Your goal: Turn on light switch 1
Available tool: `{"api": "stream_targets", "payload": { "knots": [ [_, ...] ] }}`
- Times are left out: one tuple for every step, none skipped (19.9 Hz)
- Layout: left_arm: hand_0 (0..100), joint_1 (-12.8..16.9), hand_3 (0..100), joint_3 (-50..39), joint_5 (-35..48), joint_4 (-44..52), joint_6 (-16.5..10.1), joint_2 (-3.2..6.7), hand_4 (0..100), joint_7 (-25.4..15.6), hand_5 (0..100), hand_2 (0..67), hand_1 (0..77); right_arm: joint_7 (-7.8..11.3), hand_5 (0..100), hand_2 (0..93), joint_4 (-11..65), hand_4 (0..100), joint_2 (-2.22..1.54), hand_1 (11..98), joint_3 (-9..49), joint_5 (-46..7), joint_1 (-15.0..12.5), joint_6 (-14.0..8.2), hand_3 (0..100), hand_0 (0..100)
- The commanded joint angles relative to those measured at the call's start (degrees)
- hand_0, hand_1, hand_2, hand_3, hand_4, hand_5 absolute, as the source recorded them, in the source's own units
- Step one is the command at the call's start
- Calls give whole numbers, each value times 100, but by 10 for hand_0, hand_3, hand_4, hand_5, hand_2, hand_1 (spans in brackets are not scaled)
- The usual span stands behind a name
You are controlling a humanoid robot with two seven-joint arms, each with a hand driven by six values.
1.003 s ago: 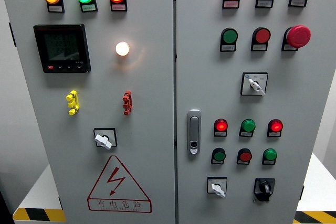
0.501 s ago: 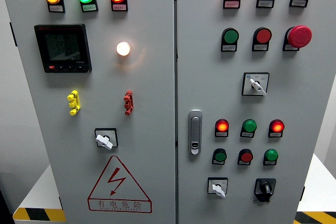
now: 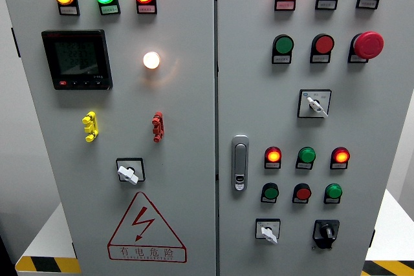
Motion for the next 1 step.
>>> {"api": "stream_targets", "payload": {
  "knots": [
    [0, 0, 0, 1, 0, 14, 0, -68, 0, 4, 32, 25, 0, -4, 146, 0, 0, 230, 0, 225, 0, 0, -2, 0, 110, 0]
  ]
}}
